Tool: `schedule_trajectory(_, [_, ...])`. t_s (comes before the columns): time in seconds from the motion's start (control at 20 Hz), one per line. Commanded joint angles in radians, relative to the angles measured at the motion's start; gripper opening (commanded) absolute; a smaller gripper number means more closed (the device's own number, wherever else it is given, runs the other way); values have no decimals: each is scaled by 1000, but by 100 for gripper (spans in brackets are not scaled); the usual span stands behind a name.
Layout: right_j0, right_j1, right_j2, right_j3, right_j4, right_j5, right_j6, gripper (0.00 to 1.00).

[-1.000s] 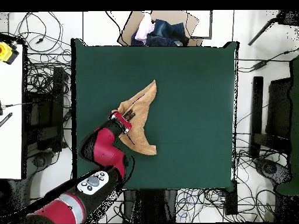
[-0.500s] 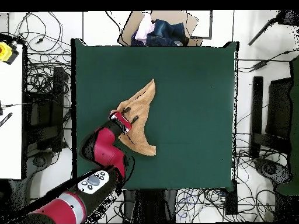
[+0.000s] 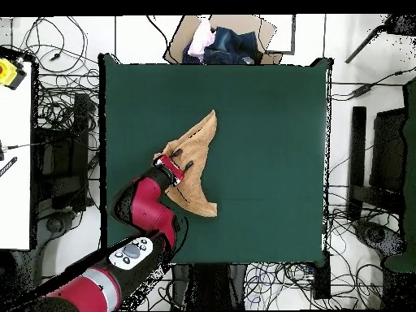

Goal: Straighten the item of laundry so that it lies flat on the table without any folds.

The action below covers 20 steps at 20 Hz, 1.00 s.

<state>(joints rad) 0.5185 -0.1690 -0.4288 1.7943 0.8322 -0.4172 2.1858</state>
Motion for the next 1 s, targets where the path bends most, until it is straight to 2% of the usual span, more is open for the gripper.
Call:
schedule_trajectory(0.05, [-12,-9,120,-61,-12,31,165,100])
schedule_trajectory(0.3, [-21,-3,125,-59,-41,1,178,100])
schedule_trajectory(0.35, [-25,-2,127,-58,-50,-8,185,0])
schedule_trajectory(0.65, [-21,0,135,-58,-33,-2,198,0])
schedule_trajectory(1.0, [-29,-54,139,-28,-57,33,199,0])
